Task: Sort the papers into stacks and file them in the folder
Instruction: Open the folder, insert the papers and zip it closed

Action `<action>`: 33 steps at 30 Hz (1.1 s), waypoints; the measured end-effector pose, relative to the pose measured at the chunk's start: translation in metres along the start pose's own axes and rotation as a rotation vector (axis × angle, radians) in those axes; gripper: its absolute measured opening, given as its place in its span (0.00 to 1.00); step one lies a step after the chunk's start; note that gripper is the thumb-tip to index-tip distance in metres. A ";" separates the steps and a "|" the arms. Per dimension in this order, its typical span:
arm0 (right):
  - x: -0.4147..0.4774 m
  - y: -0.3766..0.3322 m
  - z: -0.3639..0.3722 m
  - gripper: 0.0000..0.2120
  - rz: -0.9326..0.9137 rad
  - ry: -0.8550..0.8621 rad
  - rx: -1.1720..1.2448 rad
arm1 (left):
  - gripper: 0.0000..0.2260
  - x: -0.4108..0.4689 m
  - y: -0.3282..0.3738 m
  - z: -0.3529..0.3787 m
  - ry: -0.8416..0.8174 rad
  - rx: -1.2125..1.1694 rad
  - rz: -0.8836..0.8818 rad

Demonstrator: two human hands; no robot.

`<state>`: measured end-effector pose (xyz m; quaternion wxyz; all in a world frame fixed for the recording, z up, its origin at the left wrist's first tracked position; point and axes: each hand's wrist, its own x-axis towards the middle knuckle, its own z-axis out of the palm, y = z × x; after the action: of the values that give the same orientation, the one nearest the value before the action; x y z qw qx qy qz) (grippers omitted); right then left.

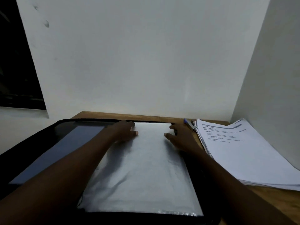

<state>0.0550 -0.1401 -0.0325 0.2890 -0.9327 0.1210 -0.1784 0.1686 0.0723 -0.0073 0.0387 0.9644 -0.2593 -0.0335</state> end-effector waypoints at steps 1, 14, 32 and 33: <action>-0.001 0.000 0.001 0.21 -0.015 -0.003 -0.023 | 0.24 0.001 0.006 -0.006 -0.038 0.025 0.014; -0.013 -0.002 -0.051 0.14 0.031 0.114 0.253 | 0.17 0.000 0.106 0.022 0.260 -0.202 0.094; -0.032 0.128 -0.128 0.23 0.148 0.152 -0.290 | 0.09 0.032 0.226 0.026 0.385 -0.840 0.143; -0.031 0.128 -0.129 0.23 0.137 0.166 -0.275 | 0.09 0.038 0.231 0.025 0.407 -0.788 0.152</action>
<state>-0.0407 -0.2969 -0.0164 0.1593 -0.9351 0.2310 -0.2165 0.0841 -0.1479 -0.0126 0.4557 0.8412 -0.2839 0.0637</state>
